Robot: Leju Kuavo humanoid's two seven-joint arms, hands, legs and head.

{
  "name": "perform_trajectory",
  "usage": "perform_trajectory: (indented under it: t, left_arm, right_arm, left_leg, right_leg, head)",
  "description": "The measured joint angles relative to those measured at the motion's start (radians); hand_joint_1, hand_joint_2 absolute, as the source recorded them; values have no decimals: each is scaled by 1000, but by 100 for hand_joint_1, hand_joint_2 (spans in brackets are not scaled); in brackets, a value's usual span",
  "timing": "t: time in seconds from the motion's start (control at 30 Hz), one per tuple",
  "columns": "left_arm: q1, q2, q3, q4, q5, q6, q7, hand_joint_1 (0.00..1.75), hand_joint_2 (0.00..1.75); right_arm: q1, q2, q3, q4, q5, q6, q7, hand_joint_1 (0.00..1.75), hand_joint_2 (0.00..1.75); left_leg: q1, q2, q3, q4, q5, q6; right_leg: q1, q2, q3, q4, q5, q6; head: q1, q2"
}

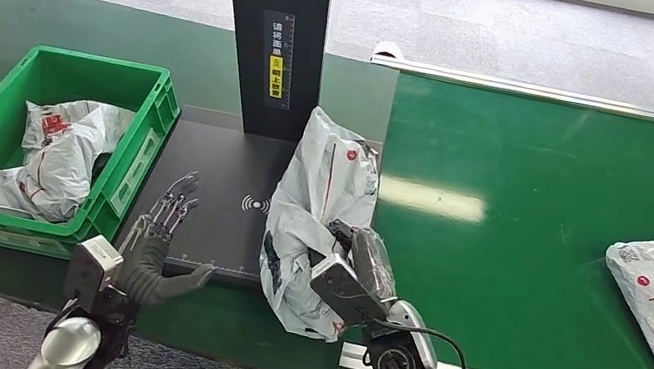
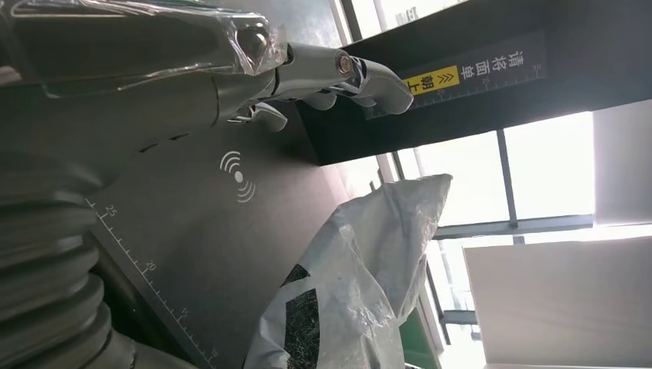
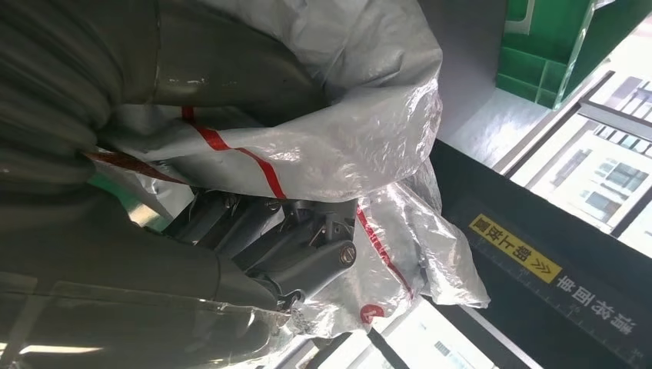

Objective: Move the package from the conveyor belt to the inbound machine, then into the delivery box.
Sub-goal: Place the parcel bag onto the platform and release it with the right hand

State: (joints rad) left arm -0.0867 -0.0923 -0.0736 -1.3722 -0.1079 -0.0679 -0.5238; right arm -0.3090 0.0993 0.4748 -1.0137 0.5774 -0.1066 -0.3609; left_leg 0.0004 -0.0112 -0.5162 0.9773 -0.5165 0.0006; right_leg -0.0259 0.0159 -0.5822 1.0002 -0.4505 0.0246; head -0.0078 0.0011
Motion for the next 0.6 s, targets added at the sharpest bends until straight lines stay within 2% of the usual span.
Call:
perform_trajectory:
  t: [0.43, 0.6]
  left_arm:
    - [4, 0, 0, -1, 0, 4, 2, 0, 175]
    - [5, 0, 0, -3, -6, 6, 3, 0, 175]
  right_arm:
    - [0, 1, -39, 27, -8, -24, 17, 175, 175]
    - [0, 1, -58, 36, -27, 7, 7, 172, 175]
  left_leg:
    - [0, 0, 0, 0, 0, 0]
    - [0, 0, 0, 0, 0, 0]
  right_leg:
    - [0, 0, 0, 0, 0, 0]
    - [0, 0, 0, 0, 0, 0]
  head:
    - [0, 0]
    - [0, 0]
